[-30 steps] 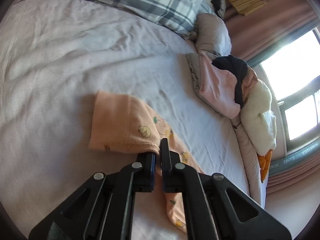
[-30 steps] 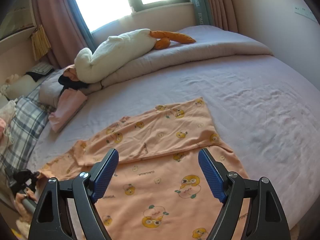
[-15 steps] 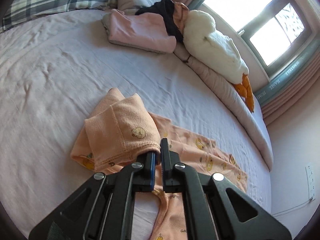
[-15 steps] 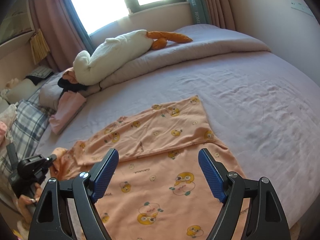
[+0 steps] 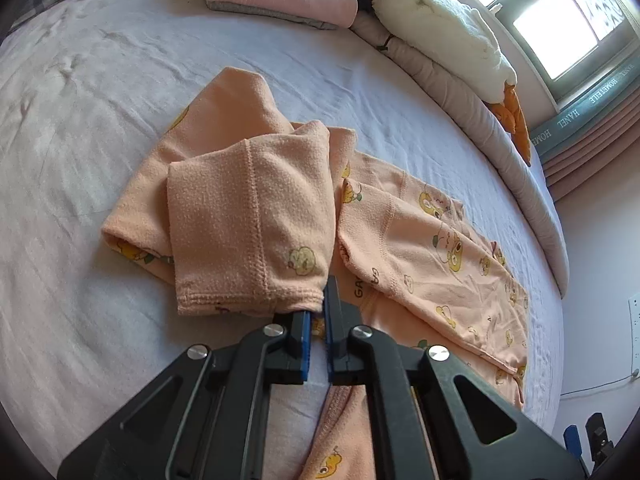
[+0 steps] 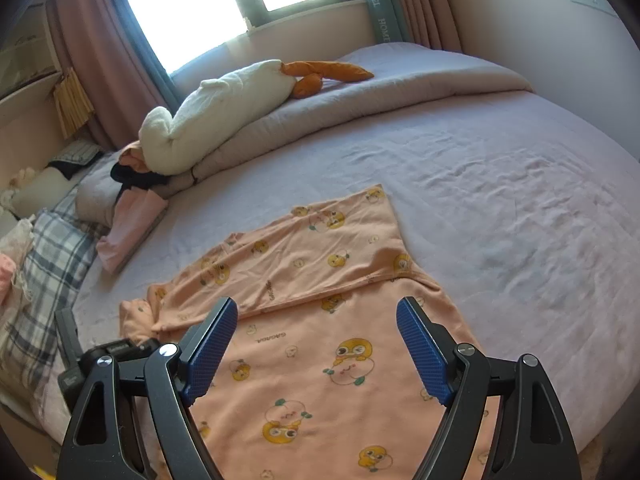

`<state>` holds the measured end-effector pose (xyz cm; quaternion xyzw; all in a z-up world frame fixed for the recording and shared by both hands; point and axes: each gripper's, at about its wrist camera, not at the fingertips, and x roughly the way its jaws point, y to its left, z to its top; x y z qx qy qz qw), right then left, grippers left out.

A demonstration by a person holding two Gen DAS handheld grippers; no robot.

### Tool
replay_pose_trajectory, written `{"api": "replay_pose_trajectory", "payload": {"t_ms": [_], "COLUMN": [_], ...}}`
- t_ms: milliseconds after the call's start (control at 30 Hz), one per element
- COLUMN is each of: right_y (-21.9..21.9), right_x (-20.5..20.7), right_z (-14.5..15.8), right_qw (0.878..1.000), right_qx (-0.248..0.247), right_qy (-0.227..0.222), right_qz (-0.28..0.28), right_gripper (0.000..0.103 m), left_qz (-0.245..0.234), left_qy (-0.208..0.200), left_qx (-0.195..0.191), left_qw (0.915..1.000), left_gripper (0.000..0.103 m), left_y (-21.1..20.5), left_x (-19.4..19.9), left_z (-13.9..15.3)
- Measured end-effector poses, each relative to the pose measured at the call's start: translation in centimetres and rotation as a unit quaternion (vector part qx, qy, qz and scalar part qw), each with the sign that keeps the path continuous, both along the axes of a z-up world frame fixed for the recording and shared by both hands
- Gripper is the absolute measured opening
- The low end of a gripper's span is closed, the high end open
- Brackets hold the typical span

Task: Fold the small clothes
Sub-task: 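Fold the foot end up over the body with the left gripper, release, then grasp the folded edge of the sleepsuit with the right gripper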

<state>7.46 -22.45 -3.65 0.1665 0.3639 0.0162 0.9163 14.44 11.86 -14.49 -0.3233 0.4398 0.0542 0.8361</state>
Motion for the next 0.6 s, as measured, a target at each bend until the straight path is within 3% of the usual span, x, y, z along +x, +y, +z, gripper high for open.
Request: {"api": "replay_pose_trajectory", "payload": {"t_ms": [33,67,167,200,400,600], "right_y": [0.1,0.4,1.4,1.9,6.2,14.0], "right_x": [0.1,0.1,0.3,0.5,1.9,3.5], "right_z": [-0.1,-0.1,-0.1,-0.1,-0.1,0.2], "right_qw": [1.0,1.0,1.0,0.999,0.994,0.973], "right_qx": [-0.001,-0.003,-0.017,-0.024,-0.059,-0.115], "right_qy": [0.003,0.006,0.008,0.008,0.007,-0.007], "right_qz": [0.003,0.007,0.025,0.035,0.093,0.201], "right_gripper": [0.081,0.081,0.082,0.082,0.082,0.081], "left_qz": [-0.004,-0.008,-0.007,0.001,0.098,0.159], "left_qy": [0.002,0.002,-0.02,-0.032,-0.019,-0.003], "left_qx": [-0.005,-0.012,-0.036,-0.038,0.001,0.0], "left_qw": [1.0,0.9999,0.9991,0.9988,0.995,0.9873], "left_gripper": [0.009,0.018,0.058,0.064,0.067,0.066], "left_y": [0.1,0.3,1.2,1.8,6.6,10.3], "left_x": [-0.1,-0.2,-1.6,-2.3,-5.5,-8.2], "left_z": [0.3,0.6,2.2,2.7,3.9,3.2]}}
